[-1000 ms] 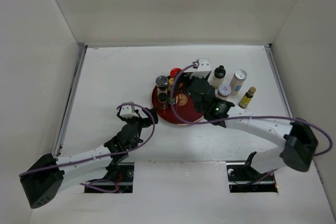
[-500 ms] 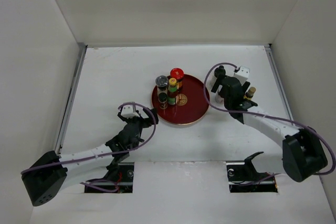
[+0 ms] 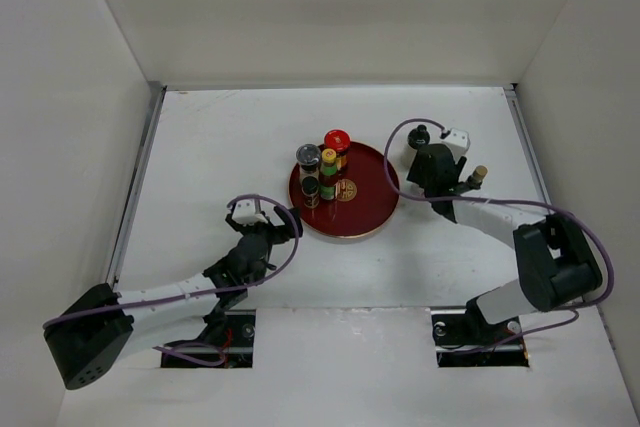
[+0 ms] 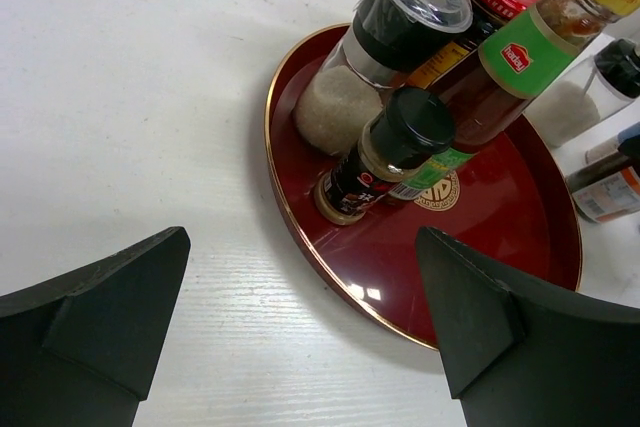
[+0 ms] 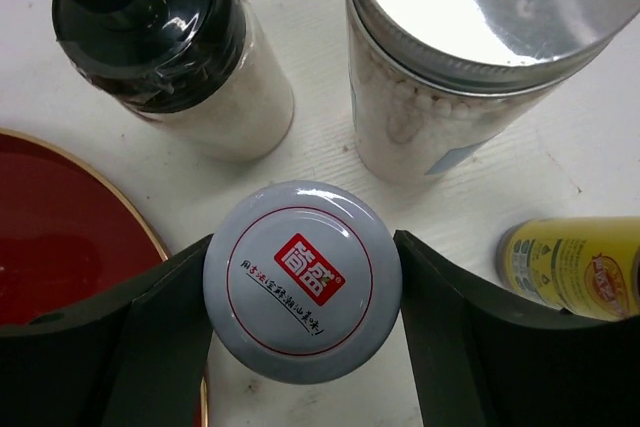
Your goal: Organize the condiment bottles
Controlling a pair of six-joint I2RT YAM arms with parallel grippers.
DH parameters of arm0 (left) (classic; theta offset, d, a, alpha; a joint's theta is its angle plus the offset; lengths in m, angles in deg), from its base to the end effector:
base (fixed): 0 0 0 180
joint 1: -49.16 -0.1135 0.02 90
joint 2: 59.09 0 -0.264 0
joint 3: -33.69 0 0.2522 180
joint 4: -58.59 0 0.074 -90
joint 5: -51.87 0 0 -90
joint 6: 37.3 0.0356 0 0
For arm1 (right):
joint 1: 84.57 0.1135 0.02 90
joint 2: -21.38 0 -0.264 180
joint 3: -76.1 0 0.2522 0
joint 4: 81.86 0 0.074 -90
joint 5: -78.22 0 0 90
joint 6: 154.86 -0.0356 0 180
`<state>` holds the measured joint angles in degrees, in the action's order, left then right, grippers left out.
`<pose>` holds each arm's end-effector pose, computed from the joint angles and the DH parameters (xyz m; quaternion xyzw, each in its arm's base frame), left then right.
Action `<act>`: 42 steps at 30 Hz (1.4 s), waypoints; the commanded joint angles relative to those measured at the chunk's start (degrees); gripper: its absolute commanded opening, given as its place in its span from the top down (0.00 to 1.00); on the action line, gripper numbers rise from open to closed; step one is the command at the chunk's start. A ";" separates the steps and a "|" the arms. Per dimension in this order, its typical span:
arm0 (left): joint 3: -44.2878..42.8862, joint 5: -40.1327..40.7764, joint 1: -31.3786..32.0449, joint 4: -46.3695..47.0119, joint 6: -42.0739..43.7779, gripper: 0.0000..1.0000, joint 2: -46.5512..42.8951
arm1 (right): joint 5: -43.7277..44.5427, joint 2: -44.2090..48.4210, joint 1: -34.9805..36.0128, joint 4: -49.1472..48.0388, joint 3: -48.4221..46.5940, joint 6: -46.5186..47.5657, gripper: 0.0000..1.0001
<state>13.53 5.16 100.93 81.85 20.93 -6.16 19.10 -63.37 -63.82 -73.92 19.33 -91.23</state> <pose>0.1253 -0.1196 0.1711 -0.1115 0.7401 -0.1900 0.6354 0.2900 0.0903 0.1967 0.1630 0.8516 -0.0422 0.4965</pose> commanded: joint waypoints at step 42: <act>2.35 0.48 -2.68 2.71 -2.77 0.00 -7.76 | 5.77 7.42 15.17 -2.53 -8.49 -1.06 0.00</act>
<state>15.15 5.60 98.33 82.06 18.81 -13.44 25.76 -52.77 -44.80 -77.20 13.76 -93.11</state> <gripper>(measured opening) 0.997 0.998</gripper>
